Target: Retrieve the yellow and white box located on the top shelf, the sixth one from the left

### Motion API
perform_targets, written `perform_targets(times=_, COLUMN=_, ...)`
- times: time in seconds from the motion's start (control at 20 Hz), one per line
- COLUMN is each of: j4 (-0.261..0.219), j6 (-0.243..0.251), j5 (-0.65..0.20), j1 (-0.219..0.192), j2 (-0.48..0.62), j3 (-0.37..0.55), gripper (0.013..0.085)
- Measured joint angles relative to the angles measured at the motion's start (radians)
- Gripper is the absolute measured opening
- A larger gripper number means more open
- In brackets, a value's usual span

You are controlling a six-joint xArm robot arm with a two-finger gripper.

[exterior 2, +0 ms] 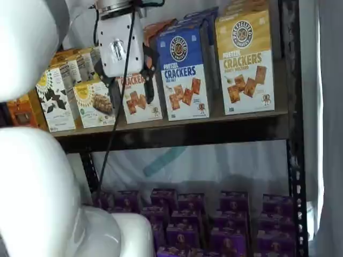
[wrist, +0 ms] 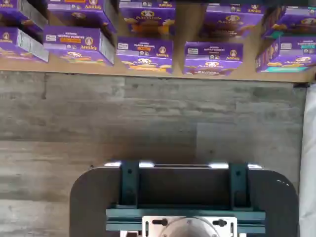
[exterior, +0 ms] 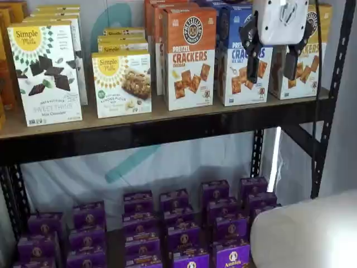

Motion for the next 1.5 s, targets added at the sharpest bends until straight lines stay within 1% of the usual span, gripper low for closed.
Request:
perform_targets(times=0.15, j4=0.019, j6=-0.007, j5=0.045, j1=-0.017, j2=0.027, j3=-0.023, gripper=0.085)
perform_targets(times=0.35, j4=0.013, j6=-0.007, j5=0.046, j1=-0.013, j2=0.027, j3=-0.023, gripper=0.085)
perform_targets(times=0.5, j4=-0.011, j6=-0.008, j5=0.026, j1=-0.003, j2=0.024, j3=-0.018, gripper=0.085)
perform_targets(times=0.6, j4=-0.03, j6=-0.017, j5=0.008, j1=-0.004, j2=0.023, j3=-0.014, gripper=0.085)
perform_targets(times=0.7, j4=-0.056, j6=-0.038, j5=-0.02, j1=-0.016, j2=0.023, j3=-0.008, gripper=0.085)
perform_targets(times=0.8, j4=-0.068, j6=-0.062, j5=-0.047, j1=-0.037, j2=0.023, j3=-0.002, gripper=0.085)
perform_targets(times=0.85, j4=-0.071, j6=-0.079, j5=-0.064, j1=-0.054, j2=0.023, j3=0.001, gripper=0.085)
perform_targets(times=1.1, j4=-0.062, j6=-0.21, j5=-0.162, j1=-0.195, j2=0.046, j3=0.0, gripper=0.085)
perform_targets(times=1.3, j4=-0.051, j6=-0.301, j5=-0.22, j1=-0.292, j2=0.079, j3=-0.019, gripper=0.085)
perform_targets(times=1.5, j4=-0.034, j6=-0.377, j5=-0.261, j1=-0.374, j2=0.122, j3=-0.052, gripper=0.085)
